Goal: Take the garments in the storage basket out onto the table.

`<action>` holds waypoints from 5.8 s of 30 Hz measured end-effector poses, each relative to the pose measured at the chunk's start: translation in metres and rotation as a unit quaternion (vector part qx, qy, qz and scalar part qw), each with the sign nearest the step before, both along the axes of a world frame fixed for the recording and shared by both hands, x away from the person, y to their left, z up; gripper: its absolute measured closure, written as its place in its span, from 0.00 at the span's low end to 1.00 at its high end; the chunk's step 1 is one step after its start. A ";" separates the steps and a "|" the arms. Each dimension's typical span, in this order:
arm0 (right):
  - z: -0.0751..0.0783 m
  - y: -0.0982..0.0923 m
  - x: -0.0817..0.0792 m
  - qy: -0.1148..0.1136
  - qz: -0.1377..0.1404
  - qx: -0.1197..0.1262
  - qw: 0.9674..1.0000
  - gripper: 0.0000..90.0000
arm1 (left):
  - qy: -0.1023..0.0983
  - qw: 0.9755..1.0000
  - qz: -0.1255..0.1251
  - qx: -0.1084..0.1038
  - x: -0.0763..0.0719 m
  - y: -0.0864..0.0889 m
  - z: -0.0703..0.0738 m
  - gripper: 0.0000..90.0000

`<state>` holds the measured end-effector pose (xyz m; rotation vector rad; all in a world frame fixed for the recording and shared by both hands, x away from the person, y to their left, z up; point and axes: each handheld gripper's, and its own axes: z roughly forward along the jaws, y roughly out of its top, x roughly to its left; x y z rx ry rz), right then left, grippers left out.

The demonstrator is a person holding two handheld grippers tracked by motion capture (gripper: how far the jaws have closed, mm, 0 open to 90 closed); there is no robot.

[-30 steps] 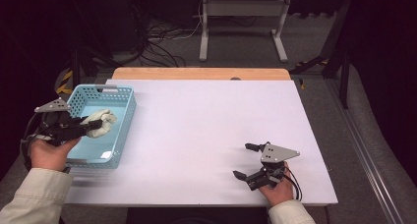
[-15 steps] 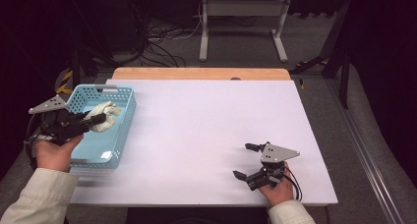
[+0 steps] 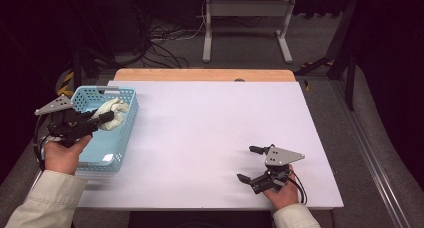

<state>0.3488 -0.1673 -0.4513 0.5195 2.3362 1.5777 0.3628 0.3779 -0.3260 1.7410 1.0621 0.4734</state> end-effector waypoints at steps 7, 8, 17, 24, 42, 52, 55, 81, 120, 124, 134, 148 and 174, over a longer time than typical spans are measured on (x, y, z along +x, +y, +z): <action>0.000 0.000 0.000 0.000 0.000 0.000 1.000 0.00 | -0.004 1.000 -0.002 -0.005 0.002 -0.009 0.001 0.74; 0.000 0.000 0.000 0.000 0.001 0.000 1.000 0.00 | -0.003 1.000 -0.002 -0.006 0.002 -0.011 0.001 0.73; 0.000 0.000 0.000 0.000 0.001 0.000 1.000 0.00 | -0.012 1.000 -0.017 -0.014 0.007 -0.029 0.003 0.73; 0.000 0.000 0.000 0.000 0.001 0.000 1.000 0.00 | -0.017 0.999 -0.034 -0.017 0.012 -0.047 0.003 0.73; 0.000 0.000 0.000 0.000 0.004 0.000 1.000 0.00 | -0.017 0.997 -0.069 -0.018 0.032 -0.102 -0.009 0.72; 0.000 0.000 0.000 0.001 0.004 0.000 1.000 0.00 | -0.010 0.996 -0.090 -0.025 0.046 -0.131 -0.026 0.72; 0.000 0.000 0.000 0.001 0.005 0.000 1.000 0.00 | -0.005 0.995 -0.095 -0.025 0.050 -0.139 -0.031 0.72; 0.000 0.000 0.000 0.001 0.009 0.000 1.000 0.00 | 0.024 0.990 -0.136 -0.010 0.077 -0.211 -0.082 0.71; 0.000 0.000 0.000 0.003 0.011 -0.001 1.000 0.00 | 0.020 0.987 -0.156 0.033 0.083 -0.234 -0.100 0.20; 0.000 0.000 -0.001 0.003 0.010 -0.001 1.000 0.00 | 0.021 0.986 -0.161 0.024 0.080 -0.232 -0.096 0.15; -0.001 0.000 0.000 0.003 0.010 -0.001 1.000 0.00 | 0.005 0.984 -0.180 0.012 0.071 -0.225 -0.079 0.11; 0.000 0.000 -0.001 0.003 0.010 0.000 1.000 0.00 | -0.012 0.978 -0.208 -0.003 0.060 -0.220 -0.066 0.08; 0.000 0.000 -0.001 0.005 0.011 0.000 1.000 0.00 | -0.026 0.971 -0.238 -0.026 0.028 -0.160 -0.066 0.04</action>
